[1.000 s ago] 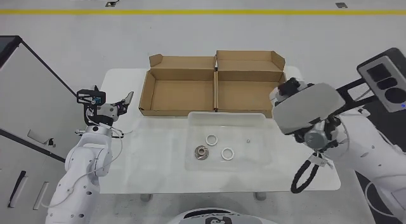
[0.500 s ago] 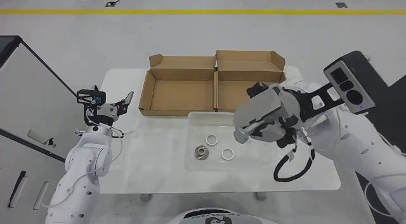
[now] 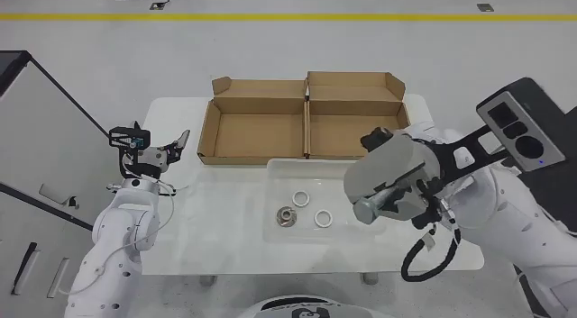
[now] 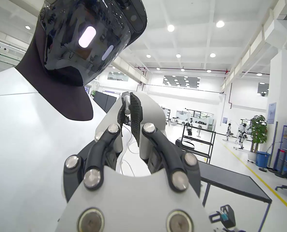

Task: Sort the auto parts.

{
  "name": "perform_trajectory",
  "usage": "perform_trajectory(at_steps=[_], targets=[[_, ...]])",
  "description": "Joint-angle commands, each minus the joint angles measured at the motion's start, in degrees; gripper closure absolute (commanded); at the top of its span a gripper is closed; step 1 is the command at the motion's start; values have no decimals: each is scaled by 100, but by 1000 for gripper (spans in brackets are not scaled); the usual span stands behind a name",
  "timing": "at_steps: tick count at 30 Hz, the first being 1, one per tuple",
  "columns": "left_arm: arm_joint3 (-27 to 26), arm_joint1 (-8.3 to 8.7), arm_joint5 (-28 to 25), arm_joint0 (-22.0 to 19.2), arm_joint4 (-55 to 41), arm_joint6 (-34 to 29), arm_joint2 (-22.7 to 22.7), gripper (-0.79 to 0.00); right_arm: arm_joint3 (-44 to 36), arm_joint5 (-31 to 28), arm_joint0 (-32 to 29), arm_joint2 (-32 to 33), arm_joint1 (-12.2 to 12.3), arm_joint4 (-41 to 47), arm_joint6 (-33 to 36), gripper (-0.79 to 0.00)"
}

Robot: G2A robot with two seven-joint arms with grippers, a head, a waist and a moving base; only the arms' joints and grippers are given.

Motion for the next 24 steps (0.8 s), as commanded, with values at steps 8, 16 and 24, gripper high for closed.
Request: perform_trajectory(at_steps=[8,16,24], targets=[[0,0,0,0,0,0,0,-785,-68,-243,-241,151,-228,118,-372,0],[0,0,0,0,0,0,0,-785,-24,-219,-381,174,-447,155,-471,0],[0,0,0,0,0,0,0,-785,61,-18,-519,142,-608,303,-185,0]])
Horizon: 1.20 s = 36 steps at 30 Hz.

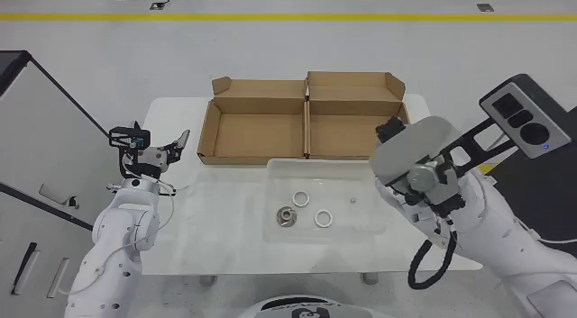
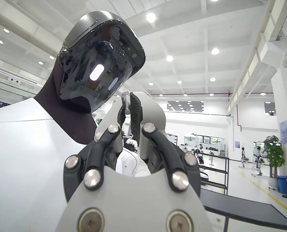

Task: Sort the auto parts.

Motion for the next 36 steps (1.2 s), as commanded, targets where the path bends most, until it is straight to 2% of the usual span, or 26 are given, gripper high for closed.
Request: perform_trajectory(at_steps=[1,13,36], targets=[[0,0,0,0,0,0,0,-785,13,19,-22,-2,-35,38,84,0],[0,0,0,0,0,0,0,-785,20,-141,-182,111,-242,126,314,0],[0,0,0,0,0,0,0,-785,20,-141,-182,111,-242,126,314,0]])
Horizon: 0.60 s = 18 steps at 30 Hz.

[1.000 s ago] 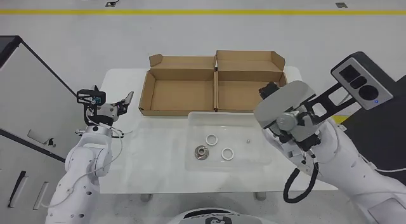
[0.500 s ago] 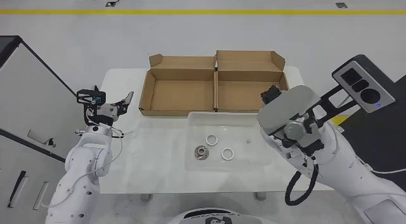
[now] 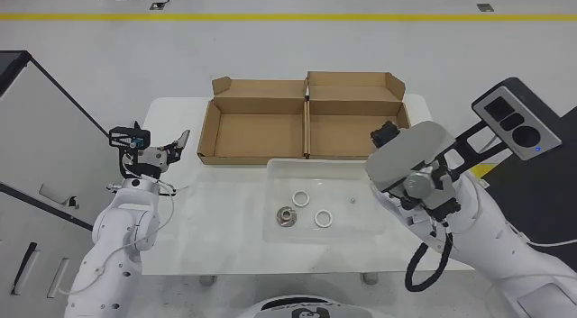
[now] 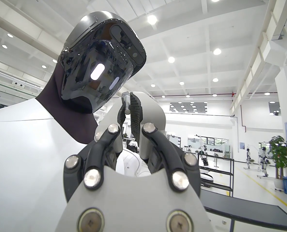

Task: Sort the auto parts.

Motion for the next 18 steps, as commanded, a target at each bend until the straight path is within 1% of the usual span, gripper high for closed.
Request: perform_trajectory(at_steps=[1,4,6,11,15,18], targets=[[0,0,0,0,0,0,0,-785,0,0,0,0,0,0,0,0],[0,0,0,0,0,0,0,-785,-5,28,-12,1,-1,3,16,0],[0,0,0,0,0,0,0,-785,-27,81,-113,129,9,83,137,0],[0,0,0,0,0,0,0,-785,215,-95,-638,870,176,467,661,0],[0,0,0,0,0,0,0,-785,209,-95,-1042,1515,350,959,1332,0],[0,0,0,0,0,0,0,-785,406,-95,-1317,2077,497,1267,2021,0]])
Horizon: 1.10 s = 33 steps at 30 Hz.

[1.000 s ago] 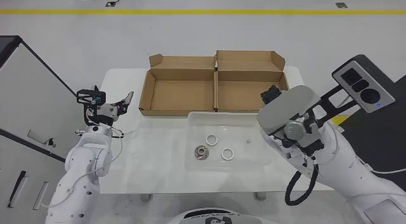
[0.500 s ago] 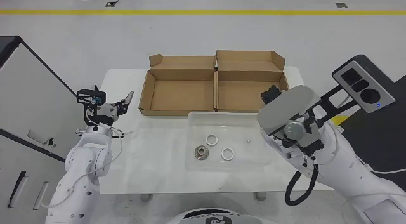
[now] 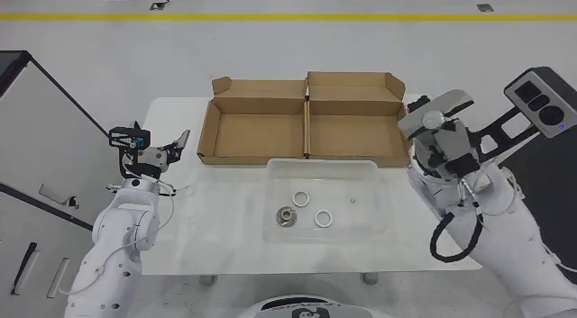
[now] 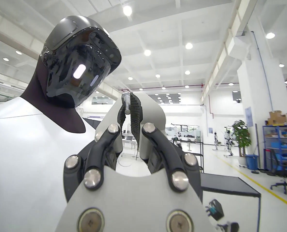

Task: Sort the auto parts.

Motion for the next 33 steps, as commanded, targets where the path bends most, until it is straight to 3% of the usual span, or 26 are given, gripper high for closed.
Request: perform_trajectory(at_steps=[1,8,15,23,27,33], targets=[[0,0,0,0,0,0,0,-785,156,0,-162,447,101,176,548,0],[0,0,0,0,0,0,0,-785,804,3,-504,1733,424,885,2359,0],[0,0,0,0,0,0,0,-785,1292,268,-28,2090,626,1546,3941,0],[0,0,0,0,0,0,0,-785,2146,503,1320,1385,626,1770,4992,0],[0,0,0,0,0,0,0,-785,2726,496,2081,859,561,1432,5423,0],[0,0,0,0,0,0,0,-785,3259,576,2936,13,508,521,5504,0]])
